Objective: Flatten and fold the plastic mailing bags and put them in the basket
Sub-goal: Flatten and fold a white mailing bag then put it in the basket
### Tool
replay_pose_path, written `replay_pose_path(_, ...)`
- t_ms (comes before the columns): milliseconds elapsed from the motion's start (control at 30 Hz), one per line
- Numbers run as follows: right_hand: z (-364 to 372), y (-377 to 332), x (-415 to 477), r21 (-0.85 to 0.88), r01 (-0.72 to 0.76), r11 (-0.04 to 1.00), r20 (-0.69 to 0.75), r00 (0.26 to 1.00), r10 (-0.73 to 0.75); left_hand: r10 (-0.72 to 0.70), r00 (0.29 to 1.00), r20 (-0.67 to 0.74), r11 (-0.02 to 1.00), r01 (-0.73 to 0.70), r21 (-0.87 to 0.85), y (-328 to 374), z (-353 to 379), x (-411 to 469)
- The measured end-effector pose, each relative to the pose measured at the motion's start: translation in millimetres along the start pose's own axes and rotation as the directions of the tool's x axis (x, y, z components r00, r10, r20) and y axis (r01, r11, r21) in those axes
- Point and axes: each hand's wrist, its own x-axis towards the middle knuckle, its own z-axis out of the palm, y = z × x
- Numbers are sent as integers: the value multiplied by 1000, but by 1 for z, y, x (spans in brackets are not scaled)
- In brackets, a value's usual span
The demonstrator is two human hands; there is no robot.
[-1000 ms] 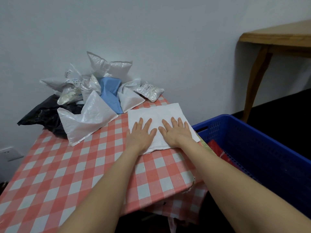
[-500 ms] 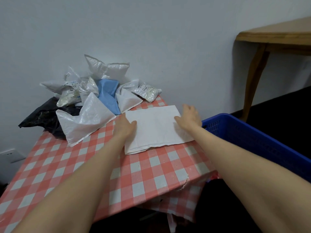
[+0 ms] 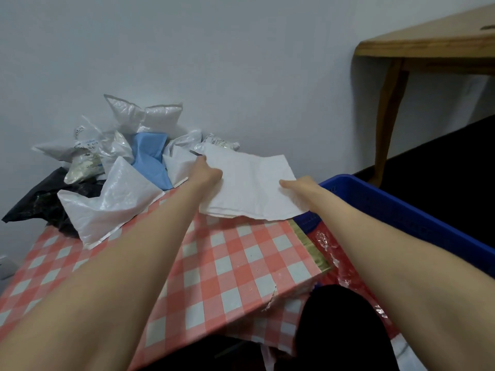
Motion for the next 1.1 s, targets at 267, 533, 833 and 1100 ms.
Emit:
replay_pose_path(267,-92,32,34,28,-107,994,-232,966,111,213,953,214,967,-237,95,65,80,27)
replay_pose_path(533,-144,129,88,243,-343,907,-298,864,407,142,843,519,919,-308,248,76,196,39)
replay_pose_path(833,-129,221,131,436,-403,804,-334,757,561,-74,780,622,772,-350,531,44,265,71)
replay_pose_path(1100,-97,251,140,468,-420,777,-340,727,597,-128,813,568,607,-389,693,30,273,108)
